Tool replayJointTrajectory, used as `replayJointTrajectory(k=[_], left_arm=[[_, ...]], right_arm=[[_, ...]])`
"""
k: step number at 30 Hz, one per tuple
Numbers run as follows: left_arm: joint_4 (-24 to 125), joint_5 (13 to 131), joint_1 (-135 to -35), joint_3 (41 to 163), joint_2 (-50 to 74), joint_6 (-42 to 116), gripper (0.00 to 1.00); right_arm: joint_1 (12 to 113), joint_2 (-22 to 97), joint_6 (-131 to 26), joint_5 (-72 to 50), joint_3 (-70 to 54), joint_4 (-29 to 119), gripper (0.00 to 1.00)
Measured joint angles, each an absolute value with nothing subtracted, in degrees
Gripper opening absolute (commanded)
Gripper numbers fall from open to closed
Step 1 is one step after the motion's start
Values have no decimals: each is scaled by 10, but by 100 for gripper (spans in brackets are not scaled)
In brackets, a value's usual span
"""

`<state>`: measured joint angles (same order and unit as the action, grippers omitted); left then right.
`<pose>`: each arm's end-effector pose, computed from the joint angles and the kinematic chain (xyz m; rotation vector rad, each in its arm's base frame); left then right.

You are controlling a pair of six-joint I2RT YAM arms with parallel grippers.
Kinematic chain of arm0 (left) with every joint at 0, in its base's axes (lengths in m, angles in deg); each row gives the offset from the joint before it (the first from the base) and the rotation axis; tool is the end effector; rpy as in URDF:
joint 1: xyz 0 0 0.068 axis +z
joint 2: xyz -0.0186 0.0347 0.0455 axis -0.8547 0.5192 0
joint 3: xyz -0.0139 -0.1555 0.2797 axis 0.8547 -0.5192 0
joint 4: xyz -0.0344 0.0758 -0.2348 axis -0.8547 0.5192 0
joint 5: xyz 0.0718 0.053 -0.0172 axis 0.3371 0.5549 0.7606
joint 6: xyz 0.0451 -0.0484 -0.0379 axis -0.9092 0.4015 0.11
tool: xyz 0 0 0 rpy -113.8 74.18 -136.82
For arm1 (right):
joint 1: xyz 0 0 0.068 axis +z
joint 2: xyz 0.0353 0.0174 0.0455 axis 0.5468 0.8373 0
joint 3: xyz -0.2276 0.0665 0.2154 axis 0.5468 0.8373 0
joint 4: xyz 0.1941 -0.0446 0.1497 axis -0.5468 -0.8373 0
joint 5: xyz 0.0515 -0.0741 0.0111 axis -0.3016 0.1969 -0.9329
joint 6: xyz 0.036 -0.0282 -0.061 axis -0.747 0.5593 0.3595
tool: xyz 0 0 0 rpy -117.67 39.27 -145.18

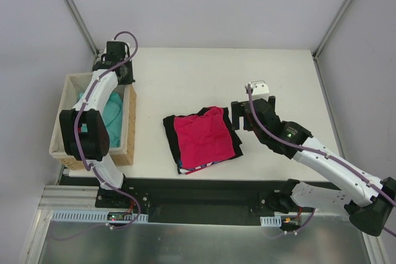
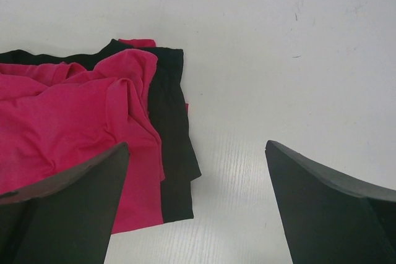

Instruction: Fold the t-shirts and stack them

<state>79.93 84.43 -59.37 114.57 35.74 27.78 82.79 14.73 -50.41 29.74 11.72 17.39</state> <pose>0.4127 0.0000 0.3311 -0.0696 2.2938 0.0578 0.1565 0.1295 0.3659 -0.4468 1.9545 -0.0071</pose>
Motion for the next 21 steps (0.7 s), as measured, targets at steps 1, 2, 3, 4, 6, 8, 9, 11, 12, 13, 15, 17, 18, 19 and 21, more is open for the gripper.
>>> replayJointTrajectory(k=[1, 2, 3, 4, 6, 8, 9, 11, 12, 13, 15, 17, 18, 19, 21], left_arm=[[798, 840, -594, 1142, 355, 274, 0], [797, 834, -594, 1138, 351, 270, 0], [794, 831, -594, 1133, 348, 264, 0], [790, 827, -593, 1129, 345, 261, 0], [785, 821, -593, 1120, 338, 257, 0], [775, 817, -594, 1102, 325, 252, 0], [770, 816, -592, 1092, 317, 249, 0], [759, 807, -587, 1065, 295, 246, 0], [756, 804, -585, 1052, 284, 245, 0], [751, 802, -582, 1039, 272, 245, 0], [746, 793, -574, 1011, 246, 244, 0], [746, 791, -566, 994, 229, 242, 0], [746, 791, -562, 989, 224, 241, 0], [746, 792, -559, 986, 221, 240, 0], [745, 793, -555, 982, 217, 240, 0]], right_arm=[[828, 146, -504, 296, 119, 175, 97], [828, 145, -504, 295, 122, 176, 96], [828, 144, -504, 293, 124, 176, 97], [828, 142, -504, 292, 126, 176, 97], [828, 139, -504, 289, 129, 177, 96], [828, 136, -504, 286, 131, 180, 97], [828, 134, -504, 286, 132, 181, 97], [828, 131, -504, 283, 133, 185, 97], [828, 130, -504, 281, 135, 189, 97], [828, 129, -504, 279, 136, 191, 96], [828, 126, -504, 275, 142, 196, 96], [828, 123, -504, 272, 149, 200, 97], [828, 123, -504, 271, 152, 200, 97], [828, 122, -505, 269, 155, 201, 97], [828, 119, -505, 267, 160, 202, 97]])
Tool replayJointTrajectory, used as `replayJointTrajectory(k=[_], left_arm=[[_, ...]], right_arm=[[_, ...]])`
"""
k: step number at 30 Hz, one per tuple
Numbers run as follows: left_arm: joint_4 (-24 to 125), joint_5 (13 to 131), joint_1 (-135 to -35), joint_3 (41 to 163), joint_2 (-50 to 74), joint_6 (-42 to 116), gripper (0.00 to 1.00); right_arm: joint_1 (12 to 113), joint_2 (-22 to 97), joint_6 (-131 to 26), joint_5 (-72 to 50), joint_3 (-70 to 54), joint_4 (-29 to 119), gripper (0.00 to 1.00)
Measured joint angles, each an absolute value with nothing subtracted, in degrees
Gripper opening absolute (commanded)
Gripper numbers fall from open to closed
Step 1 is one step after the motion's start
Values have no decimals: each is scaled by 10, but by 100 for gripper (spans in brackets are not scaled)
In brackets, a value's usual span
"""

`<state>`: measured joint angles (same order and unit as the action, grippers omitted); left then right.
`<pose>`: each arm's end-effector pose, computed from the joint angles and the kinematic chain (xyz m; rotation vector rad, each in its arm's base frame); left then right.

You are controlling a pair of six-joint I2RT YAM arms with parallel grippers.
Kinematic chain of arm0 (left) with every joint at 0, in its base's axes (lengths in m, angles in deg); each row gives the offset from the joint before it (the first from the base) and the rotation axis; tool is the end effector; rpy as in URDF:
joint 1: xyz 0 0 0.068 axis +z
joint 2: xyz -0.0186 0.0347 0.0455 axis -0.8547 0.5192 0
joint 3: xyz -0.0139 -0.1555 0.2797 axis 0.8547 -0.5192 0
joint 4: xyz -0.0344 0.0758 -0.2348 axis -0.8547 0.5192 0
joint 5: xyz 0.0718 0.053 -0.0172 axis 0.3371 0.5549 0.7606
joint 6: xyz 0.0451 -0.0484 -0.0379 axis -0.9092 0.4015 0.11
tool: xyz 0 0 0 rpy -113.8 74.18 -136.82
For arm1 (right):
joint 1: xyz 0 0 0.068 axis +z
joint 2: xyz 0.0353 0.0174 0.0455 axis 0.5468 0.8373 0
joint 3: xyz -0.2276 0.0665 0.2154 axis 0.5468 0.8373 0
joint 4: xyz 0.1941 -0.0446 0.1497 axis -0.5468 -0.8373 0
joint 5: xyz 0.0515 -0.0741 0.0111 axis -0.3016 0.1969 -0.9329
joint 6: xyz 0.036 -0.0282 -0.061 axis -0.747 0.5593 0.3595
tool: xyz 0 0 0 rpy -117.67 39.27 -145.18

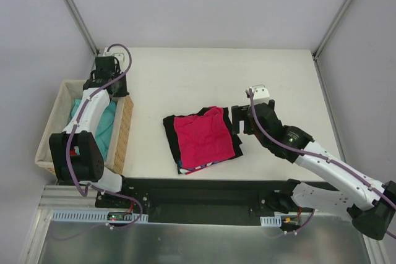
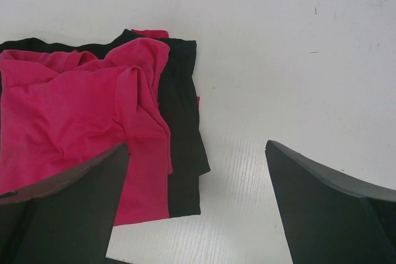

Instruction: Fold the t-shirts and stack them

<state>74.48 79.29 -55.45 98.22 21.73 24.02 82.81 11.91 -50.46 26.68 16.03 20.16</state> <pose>0.3407 0.0184 0.3298 -0.0253 2.2422 0.0266 0.1486 0.1249 0.3530 -0.4696 1.9465 0.0579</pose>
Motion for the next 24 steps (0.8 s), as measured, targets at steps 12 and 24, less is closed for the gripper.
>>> replayJointTrajectory(k=[12, 24], left_arm=[[764, 824, -549, 976, 210, 264, 99], [786, 842, -577, 1036, 81, 296, 99]], right_arm=[[828, 104, -504, 263, 161, 202, 96], [833, 270, -496, 233, 126, 201, 97]])
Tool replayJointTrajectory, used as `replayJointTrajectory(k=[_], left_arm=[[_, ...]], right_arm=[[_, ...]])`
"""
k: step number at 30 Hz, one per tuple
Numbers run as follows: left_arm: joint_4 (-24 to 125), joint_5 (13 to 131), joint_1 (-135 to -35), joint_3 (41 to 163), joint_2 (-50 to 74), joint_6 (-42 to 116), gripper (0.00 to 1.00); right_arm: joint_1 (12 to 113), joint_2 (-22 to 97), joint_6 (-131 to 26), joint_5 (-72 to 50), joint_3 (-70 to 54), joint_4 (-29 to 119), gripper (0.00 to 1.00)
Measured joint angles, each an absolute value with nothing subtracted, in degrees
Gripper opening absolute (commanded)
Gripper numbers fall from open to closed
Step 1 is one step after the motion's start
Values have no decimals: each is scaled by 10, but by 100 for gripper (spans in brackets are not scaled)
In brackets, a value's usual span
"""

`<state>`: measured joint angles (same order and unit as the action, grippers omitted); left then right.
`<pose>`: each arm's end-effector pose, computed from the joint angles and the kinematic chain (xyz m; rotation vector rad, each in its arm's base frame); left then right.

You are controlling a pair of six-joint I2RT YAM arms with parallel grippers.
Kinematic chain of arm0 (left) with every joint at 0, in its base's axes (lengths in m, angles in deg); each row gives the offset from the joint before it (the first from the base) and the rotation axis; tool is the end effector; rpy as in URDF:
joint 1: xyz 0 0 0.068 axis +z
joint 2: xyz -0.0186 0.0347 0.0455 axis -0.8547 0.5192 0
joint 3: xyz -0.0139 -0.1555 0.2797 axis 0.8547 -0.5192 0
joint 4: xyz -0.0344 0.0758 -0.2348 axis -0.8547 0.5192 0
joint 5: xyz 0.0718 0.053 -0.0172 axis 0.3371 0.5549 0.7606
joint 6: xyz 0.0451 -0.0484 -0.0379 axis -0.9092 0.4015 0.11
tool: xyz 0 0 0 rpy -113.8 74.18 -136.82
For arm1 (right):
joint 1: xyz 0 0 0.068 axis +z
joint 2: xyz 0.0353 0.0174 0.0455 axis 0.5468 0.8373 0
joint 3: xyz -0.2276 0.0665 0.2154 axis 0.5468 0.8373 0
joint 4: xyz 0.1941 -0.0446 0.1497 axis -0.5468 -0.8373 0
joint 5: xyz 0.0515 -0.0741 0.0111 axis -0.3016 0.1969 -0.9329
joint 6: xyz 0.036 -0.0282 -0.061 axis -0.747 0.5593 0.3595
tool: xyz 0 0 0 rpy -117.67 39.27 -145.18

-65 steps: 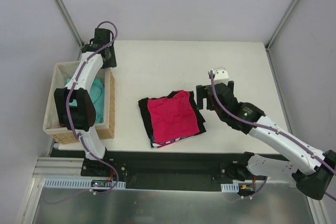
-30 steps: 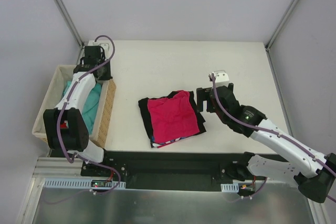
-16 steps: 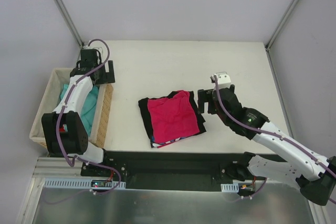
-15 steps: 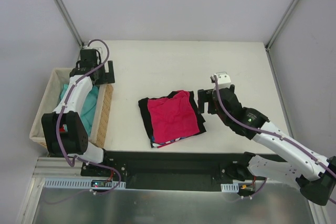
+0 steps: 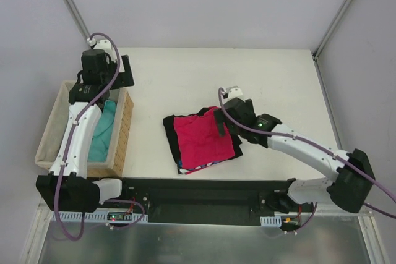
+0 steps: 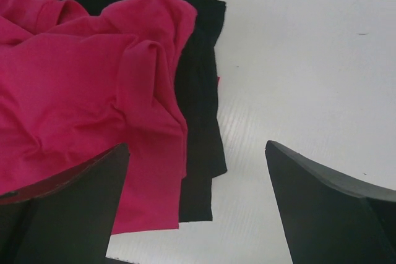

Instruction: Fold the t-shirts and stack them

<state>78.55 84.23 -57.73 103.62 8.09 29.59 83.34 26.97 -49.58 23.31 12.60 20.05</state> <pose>0.2767 0.0093 0.4243 -0.1322 1.9757 0.0342 0.1855 0.1771 0.3190 -0.6427 2.0950 -0.0086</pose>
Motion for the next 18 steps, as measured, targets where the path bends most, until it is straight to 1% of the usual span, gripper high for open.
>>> replayJointTrajectory(k=[6, 8, 13, 18], left_arm=[[812, 849, -680, 1015, 26, 327, 99], [824, 848, -700, 996, 10, 339, 99], [851, 853, -703, 952, -21, 355, 99], [861, 854, -703, 930, -37, 355, 99]], right_arm=[[869, 398, -486, 211, 47, 193, 97], [888, 434, -483, 210, 11, 186, 97], [956, 520, -479, 218, -81, 178, 96], [991, 556, -486, 219, -96, 173, 97]])
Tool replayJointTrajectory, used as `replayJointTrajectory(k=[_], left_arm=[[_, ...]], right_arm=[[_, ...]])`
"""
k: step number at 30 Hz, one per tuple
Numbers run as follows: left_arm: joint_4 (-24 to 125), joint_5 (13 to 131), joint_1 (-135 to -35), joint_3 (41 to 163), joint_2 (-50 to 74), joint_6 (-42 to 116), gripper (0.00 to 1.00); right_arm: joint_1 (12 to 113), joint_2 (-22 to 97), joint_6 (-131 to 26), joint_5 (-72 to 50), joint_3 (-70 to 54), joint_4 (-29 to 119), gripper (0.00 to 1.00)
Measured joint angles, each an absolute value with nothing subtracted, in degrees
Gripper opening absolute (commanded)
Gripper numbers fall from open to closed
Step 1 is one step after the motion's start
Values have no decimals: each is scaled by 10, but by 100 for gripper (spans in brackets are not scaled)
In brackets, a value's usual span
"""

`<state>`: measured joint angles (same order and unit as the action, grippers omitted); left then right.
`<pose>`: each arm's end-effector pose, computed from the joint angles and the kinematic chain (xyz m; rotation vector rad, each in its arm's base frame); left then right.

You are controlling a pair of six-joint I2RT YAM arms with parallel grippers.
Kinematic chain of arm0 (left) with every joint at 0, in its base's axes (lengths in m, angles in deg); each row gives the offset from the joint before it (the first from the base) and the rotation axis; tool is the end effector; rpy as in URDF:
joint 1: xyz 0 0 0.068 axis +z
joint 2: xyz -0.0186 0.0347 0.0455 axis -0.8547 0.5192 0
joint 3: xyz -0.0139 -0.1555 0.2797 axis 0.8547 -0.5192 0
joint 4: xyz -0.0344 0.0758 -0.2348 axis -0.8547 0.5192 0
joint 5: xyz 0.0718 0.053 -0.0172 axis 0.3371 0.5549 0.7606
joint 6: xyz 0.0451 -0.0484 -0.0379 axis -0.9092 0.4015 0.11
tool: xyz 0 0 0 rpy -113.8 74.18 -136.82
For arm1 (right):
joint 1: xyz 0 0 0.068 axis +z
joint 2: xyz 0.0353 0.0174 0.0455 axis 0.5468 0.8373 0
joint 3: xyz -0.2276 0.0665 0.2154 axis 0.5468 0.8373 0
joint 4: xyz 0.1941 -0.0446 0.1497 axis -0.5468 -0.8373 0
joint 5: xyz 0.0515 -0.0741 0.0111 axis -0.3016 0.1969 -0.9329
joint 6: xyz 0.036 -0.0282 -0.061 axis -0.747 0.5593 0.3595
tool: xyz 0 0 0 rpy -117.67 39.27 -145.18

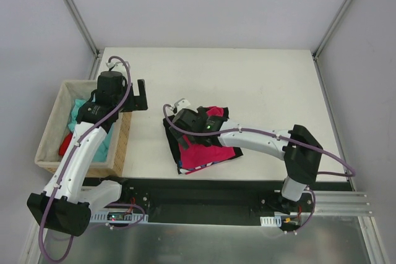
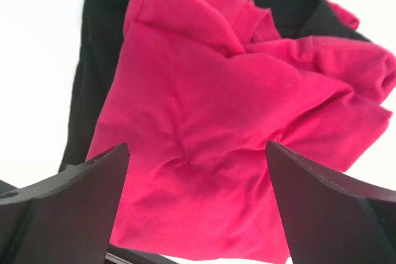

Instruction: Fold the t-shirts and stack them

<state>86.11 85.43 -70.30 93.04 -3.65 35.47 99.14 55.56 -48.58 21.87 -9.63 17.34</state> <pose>0.2069 -0.0365 0.3888 -0.0247 2.0930 -0.1327 0.1850 0.3473 0.2913 -1.0581 2.0782 0.0498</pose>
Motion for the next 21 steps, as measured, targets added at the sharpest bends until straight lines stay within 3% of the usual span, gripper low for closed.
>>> replayJointTrajectory(k=[21], left_arm=[[861, 854, -703, 918, -45, 356, 99]], right_arm=[[989, 600, -533, 211, -23, 246, 97]])
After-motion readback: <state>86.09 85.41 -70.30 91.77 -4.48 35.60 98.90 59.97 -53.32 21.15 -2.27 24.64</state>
